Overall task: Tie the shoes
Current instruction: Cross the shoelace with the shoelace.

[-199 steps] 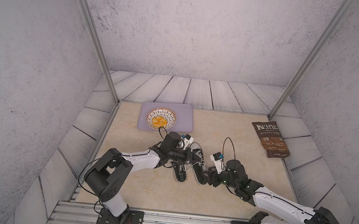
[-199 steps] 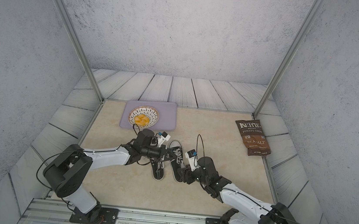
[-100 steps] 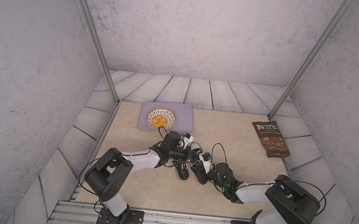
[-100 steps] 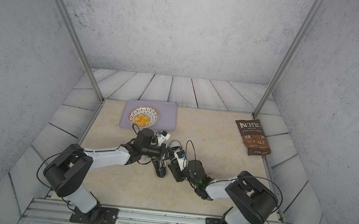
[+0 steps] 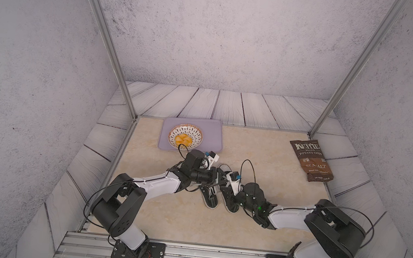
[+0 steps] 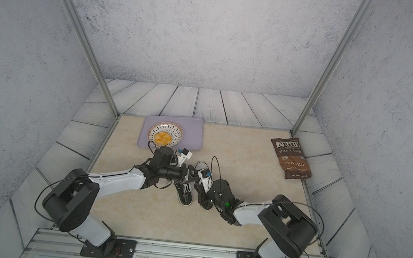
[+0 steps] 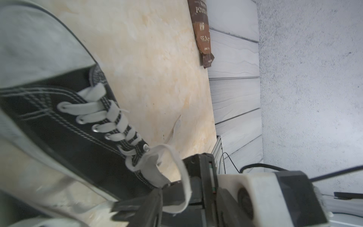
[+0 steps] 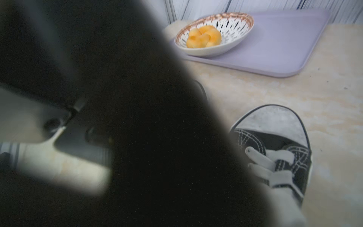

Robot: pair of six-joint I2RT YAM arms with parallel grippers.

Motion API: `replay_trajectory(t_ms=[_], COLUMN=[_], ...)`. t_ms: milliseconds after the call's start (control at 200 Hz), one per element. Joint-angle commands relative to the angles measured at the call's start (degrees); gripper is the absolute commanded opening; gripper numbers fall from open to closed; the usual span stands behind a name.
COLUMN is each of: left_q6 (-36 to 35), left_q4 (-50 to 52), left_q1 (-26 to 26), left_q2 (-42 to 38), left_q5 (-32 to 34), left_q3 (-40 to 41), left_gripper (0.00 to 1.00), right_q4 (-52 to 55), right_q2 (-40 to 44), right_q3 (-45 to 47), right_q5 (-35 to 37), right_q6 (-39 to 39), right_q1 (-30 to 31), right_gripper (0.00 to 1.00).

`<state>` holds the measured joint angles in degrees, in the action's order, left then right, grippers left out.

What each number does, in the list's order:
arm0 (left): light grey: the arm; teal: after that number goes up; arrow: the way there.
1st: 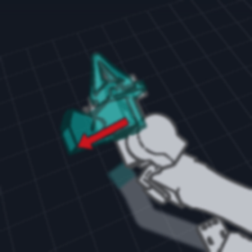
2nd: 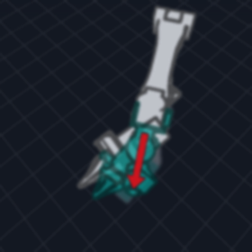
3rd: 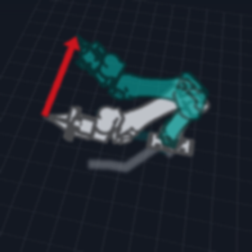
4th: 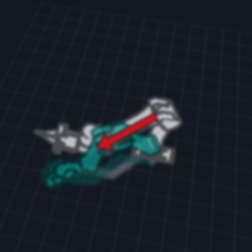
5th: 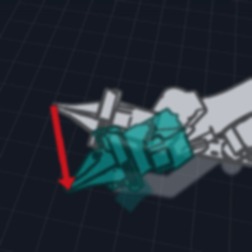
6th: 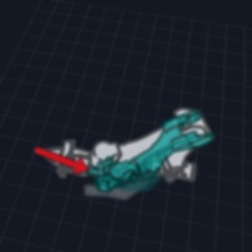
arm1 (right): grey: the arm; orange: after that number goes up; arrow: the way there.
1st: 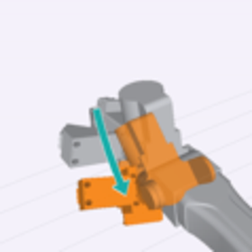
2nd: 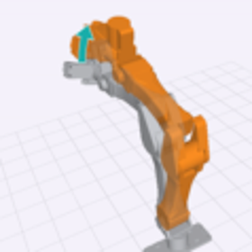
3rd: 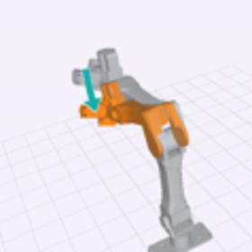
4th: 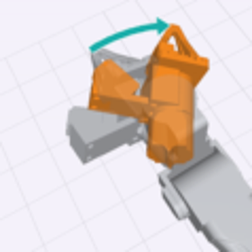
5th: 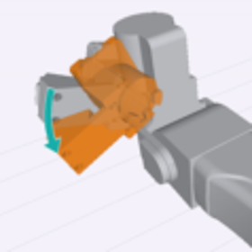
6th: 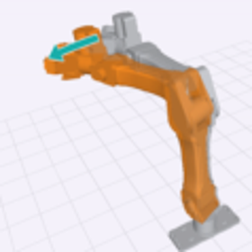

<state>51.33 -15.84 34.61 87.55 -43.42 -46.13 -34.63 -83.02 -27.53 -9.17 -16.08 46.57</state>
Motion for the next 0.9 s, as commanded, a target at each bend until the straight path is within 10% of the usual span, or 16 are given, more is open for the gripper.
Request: replay_trajectory(t_ms=[0,370,896], left_q6=[-8.9,-36.7,-48.1], left_q4=[7.4,2.5,-21.8], left_q1=[-2.0,-2.8,6.6], left_q2=[-5.2,-8.9,14.9], left_q5=[4.3,5.7,-1.3], left_q3=[0.9,6.5,0.1], left_gripper=[0.63,0.65,0.7], right_q4=[28.8,73.1,73.8], right_q2=[9.4,12.0,6.9], right_q3=[-8.1,-29.2,-35.2], right_q5=[-3.8,-0.9,6.8], right_q6=[-0.3,12.1,17.4], right_q1=[0.2,-0.8,-4.6], right_gripper=[0.0,0.0,0.0])
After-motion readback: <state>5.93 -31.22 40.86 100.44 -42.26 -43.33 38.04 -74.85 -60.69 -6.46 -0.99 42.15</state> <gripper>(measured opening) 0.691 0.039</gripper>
